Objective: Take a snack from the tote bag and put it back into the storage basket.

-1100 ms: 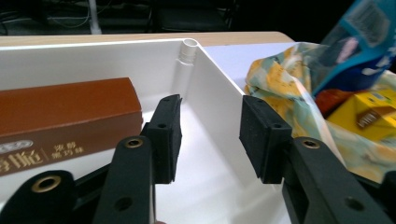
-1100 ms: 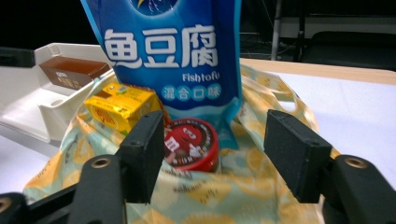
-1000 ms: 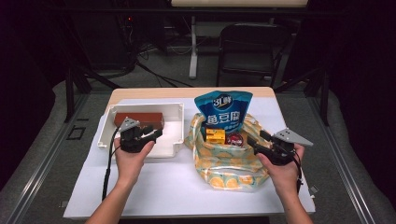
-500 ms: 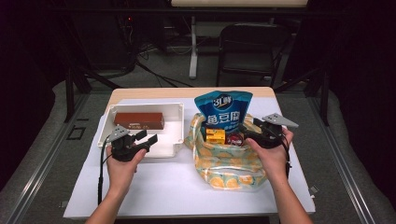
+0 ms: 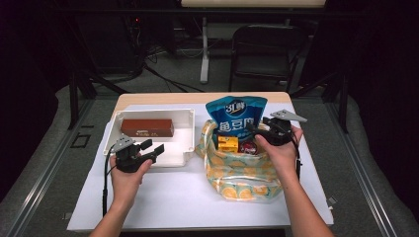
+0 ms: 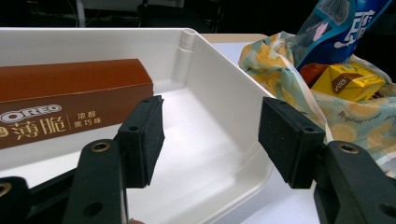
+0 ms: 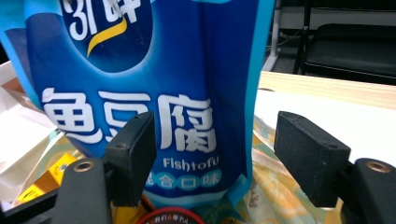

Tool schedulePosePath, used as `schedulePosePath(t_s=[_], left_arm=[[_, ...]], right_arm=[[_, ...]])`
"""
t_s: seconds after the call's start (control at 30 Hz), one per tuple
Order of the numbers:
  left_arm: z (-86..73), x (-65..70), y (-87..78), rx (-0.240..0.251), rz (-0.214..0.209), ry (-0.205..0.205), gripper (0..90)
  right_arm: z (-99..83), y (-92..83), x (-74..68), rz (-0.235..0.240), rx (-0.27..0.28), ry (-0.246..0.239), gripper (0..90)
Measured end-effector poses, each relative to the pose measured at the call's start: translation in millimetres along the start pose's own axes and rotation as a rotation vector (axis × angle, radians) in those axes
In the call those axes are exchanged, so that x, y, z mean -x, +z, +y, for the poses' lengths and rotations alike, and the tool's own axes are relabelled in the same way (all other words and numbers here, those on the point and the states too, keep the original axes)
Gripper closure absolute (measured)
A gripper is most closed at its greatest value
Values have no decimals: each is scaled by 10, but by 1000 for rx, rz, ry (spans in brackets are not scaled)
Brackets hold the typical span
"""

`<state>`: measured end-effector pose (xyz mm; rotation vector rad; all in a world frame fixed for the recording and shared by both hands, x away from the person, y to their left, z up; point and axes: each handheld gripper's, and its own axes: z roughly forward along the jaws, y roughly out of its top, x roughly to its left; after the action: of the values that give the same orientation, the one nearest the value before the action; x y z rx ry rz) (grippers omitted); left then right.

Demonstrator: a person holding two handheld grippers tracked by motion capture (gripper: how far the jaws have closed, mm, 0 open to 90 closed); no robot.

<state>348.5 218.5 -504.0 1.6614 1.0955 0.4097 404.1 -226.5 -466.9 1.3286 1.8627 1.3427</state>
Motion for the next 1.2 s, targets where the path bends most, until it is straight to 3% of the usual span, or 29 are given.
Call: schedulePosePath(t_s=[0.17,0.4,0.57,0.67,0.83,1.2], left_arm=[[4,-22,-20,-3,7,-1,432],[9,-46,-41,8,11,-5,455],[12,-52,-47,5,7,-3,473],[6,-44,-35,7,4,-4,482],[-3,-25,-16,1,-2,1,487],[-4,-23,-7,-3,-2,-6,486]], right_arm=[[52,104,-4,14,-13,1,311],[136,223,-58,33,-8,-45,376],[121,219,-76,28,17,-63,561],[104,213,-73,2,23,-64,738],[103,188,-102,51,12,-91,881],[184,77,-230,82,29,-112,900]])
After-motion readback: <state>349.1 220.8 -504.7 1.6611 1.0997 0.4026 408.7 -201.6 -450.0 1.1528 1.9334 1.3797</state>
